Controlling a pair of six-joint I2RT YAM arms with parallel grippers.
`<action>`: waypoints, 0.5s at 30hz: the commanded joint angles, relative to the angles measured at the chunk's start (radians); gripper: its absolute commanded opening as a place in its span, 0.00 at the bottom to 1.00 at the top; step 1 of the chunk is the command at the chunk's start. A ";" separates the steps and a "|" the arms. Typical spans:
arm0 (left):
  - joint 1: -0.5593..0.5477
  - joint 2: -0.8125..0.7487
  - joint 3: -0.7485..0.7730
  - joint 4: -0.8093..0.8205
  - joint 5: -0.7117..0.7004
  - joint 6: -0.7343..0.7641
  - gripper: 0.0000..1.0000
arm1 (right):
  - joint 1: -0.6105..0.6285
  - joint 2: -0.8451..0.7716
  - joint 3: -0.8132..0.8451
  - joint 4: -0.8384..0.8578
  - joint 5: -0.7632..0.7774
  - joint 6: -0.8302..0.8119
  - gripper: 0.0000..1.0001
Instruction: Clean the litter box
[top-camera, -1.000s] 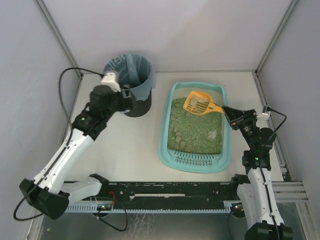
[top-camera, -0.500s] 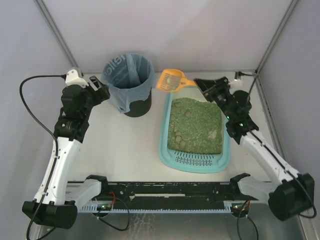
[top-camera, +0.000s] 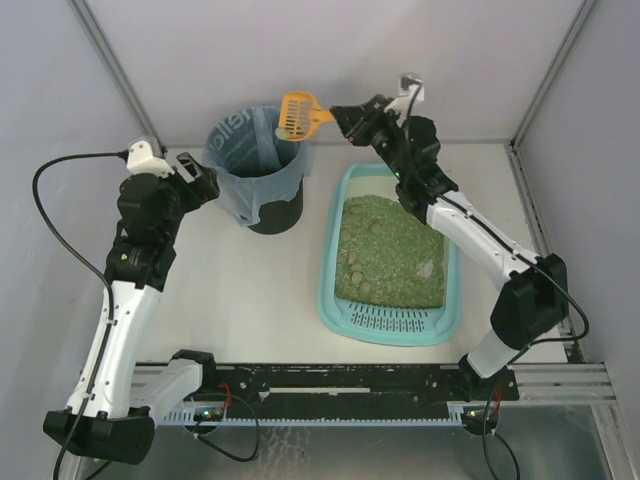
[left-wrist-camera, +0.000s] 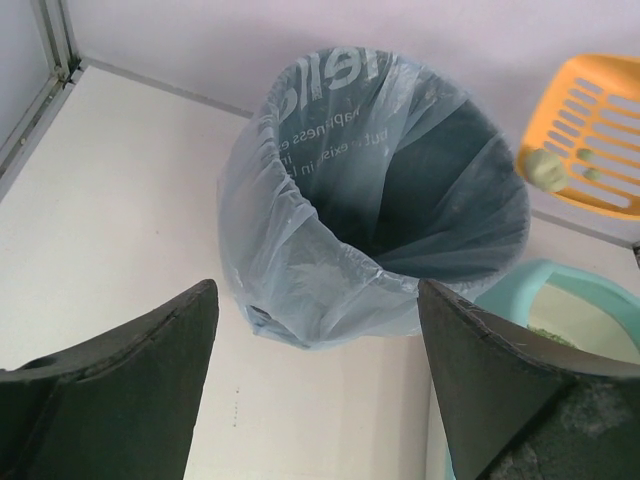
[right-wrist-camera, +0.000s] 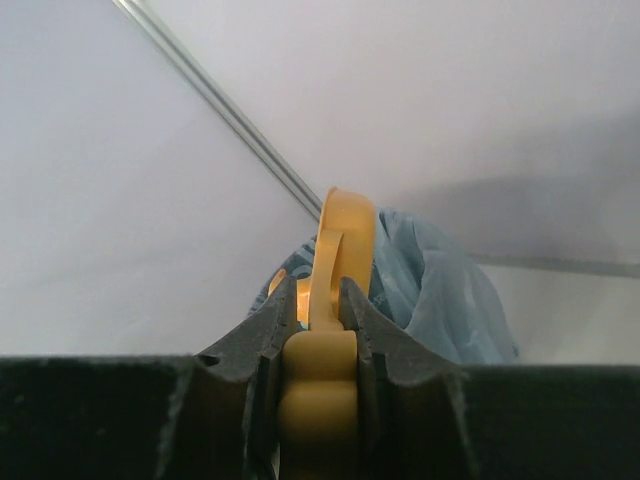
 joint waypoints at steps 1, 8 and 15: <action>0.008 -0.027 -0.024 0.060 0.014 0.008 0.85 | 0.041 0.069 0.175 -0.040 -0.022 -0.317 0.00; 0.007 -0.010 -0.025 0.065 0.043 0.003 0.85 | 0.087 0.056 0.256 -0.182 -0.032 -0.520 0.00; 0.006 0.026 -0.006 0.073 0.135 0.026 0.86 | 0.094 -0.165 0.052 -0.098 -0.026 -0.492 0.00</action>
